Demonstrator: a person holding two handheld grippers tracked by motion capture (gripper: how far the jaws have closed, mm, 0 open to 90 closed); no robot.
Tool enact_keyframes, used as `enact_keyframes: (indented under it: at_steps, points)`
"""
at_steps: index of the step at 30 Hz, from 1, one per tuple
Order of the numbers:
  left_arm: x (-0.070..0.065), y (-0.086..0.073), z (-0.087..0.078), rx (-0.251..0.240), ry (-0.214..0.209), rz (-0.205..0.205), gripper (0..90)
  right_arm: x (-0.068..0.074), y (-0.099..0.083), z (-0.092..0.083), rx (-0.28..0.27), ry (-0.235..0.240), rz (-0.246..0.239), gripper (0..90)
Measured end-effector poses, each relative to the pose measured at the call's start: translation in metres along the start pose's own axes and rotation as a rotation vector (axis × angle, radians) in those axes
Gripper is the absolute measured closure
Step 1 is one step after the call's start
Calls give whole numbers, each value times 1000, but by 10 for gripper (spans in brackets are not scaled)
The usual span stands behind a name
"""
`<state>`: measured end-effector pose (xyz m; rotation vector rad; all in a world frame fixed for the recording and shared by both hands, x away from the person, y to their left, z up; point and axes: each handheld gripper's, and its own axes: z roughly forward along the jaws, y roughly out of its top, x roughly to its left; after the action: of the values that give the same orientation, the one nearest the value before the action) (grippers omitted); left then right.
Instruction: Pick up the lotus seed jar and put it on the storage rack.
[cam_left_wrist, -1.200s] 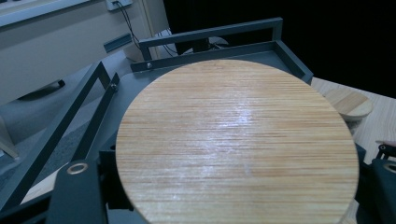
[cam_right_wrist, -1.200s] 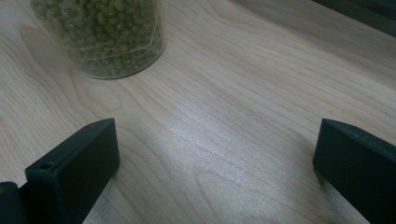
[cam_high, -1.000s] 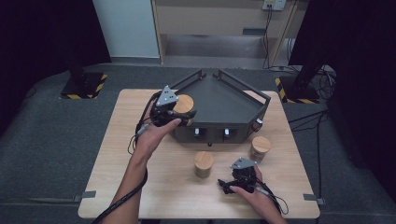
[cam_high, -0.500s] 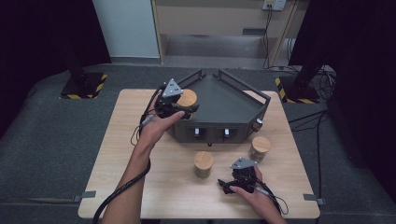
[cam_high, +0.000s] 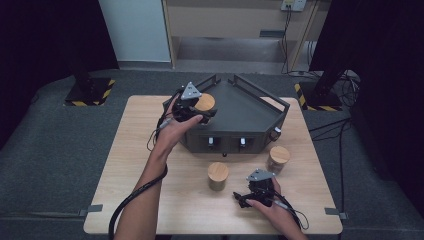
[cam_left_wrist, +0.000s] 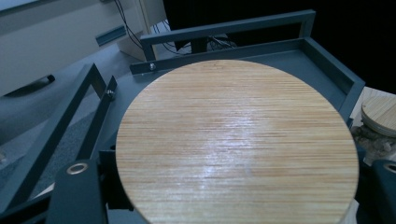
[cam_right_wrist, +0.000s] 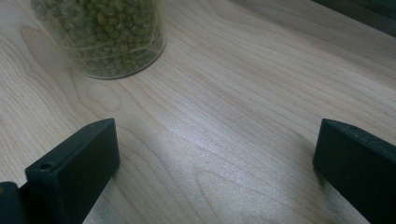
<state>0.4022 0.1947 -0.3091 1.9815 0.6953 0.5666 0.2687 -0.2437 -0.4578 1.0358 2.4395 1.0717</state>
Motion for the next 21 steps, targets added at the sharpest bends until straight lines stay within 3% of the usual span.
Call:
enact_keyframes:
  at_steps: [8,12,16,21]
  points:
    - [1,-7,7,7,4,-21,245,0,0,0,0,1,1,5]
    - [2,-7,7,15,9,-11,245,0,0,0,0,1,1,4]
    - [5,-11,8,12,16,-31,245,-1,0,0,0,4,-4,4]
    - [5,-16,14,31,15,-24,245,-2,0,0,1,7,-5,4]
